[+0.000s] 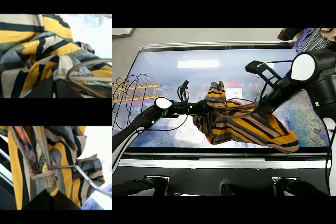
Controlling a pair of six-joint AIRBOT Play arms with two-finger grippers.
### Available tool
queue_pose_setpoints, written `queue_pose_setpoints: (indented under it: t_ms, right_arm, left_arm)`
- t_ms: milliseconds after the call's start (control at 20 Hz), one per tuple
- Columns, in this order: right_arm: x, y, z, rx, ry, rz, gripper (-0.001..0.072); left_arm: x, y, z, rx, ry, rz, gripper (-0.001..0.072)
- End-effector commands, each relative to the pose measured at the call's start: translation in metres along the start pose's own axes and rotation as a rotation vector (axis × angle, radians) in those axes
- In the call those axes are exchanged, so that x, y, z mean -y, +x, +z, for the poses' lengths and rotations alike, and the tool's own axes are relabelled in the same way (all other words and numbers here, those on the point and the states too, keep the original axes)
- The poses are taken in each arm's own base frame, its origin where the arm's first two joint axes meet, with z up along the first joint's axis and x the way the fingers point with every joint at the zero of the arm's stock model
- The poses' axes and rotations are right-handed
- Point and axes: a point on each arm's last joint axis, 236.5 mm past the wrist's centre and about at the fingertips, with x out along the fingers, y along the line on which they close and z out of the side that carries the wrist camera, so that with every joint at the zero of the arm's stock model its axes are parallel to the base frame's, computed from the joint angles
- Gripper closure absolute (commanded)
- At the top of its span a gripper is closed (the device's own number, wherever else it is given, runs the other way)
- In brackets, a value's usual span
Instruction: Fold the clothes and pants, and hang the long-sleeved shirts on hangers.
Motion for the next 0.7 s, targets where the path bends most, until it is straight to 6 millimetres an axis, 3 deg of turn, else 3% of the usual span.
queue_pose_setpoints:
  t_ms: [0,350,650]
  right_arm:
    - [-0.001,0.001,0.000,0.000,-0.003,0.005,0.0688]
    - [0.000,0.018,-0.004,-0.024,0.000,0.011,0.0688]
    - [0.010,0.040,0.008,-0.007,0.010,-0.002,0.0688]
  left_arm:
    - [0.000,-0.003,0.007,0.011,0.041,0.017,0.0692]
    - [0.016,-0.019,0.037,0.067,0.065,-0.009,0.0692]
    - [0.040,-0.033,0.041,0.051,0.098,-0.041,0.0693]
